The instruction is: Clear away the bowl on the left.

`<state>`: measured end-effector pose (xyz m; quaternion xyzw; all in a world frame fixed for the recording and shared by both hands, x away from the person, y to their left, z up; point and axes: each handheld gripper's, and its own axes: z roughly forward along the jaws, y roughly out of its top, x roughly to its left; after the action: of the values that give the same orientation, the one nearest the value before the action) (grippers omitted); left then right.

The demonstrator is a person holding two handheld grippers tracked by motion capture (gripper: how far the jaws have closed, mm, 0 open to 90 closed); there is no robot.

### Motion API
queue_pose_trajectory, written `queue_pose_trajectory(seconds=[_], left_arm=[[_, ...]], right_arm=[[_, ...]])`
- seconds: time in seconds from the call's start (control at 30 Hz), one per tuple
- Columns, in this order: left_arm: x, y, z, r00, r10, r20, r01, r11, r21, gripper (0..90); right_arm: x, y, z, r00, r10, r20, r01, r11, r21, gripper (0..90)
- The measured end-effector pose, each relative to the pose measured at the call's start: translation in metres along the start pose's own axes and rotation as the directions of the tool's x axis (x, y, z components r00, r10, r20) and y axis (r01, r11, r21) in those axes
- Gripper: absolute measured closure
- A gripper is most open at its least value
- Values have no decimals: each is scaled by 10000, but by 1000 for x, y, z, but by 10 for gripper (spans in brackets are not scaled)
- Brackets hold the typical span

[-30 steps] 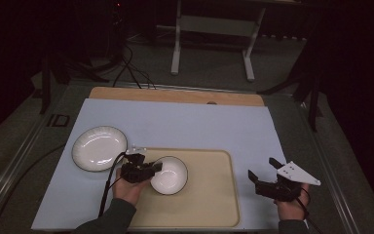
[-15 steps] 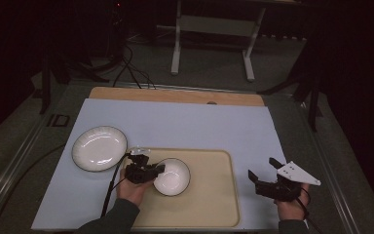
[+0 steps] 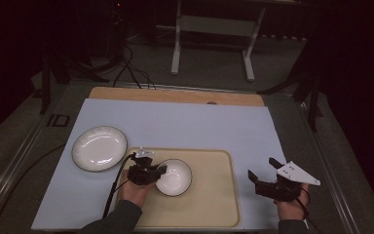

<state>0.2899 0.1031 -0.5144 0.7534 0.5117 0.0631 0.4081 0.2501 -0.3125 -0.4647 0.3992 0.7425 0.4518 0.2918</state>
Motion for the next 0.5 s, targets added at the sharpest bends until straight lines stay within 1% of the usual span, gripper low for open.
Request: queue_pose_trajectory(seconds=[0.07, 0.27, 0.3, 0.33, 0.37, 0.4, 0.5], left_arm=[[0, 0, 1, 10000, 89, 28, -89, 10000, -11, 790], [2, 0, 3, 9998, 46, 168, -45, 10000, -51, 789], [2, 0, 3, 9999, 18, 140, -17, 10000, -98, 786], [3, 1, 4, 10000, 17, 66, -15, 9999, -167, 778], [3, 1, 5, 10000, 32, 26, -32, 10000, -39, 756], [4, 0, 5, 9999, 34, 136, -33, 10000, -86, 749], [3, 1, 4, 9999, 119, 96, -118, 9999, -107, 705]], right_arm=[[0, 0, 0, 10000, -19, -3, 19, 10000, 11, 116], [0, 0, 0, 10000, -40, -5, 40, 10000, 16, 116], [0, 0, 0, 10000, -30, -1, 30, 10000, 16, 116], [0, 0, 1, 10000, -33, -5, 33, 10000, 13, 116], [0, 0, 1, 10000, -26, -6, 26, 10000, 34, 116], [1, 0, 1, 10000, -39, -14, 39, 10000, 41, 116], [1, 0, 1, 10000, -32, -14, 32, 10000, 30, 116]])
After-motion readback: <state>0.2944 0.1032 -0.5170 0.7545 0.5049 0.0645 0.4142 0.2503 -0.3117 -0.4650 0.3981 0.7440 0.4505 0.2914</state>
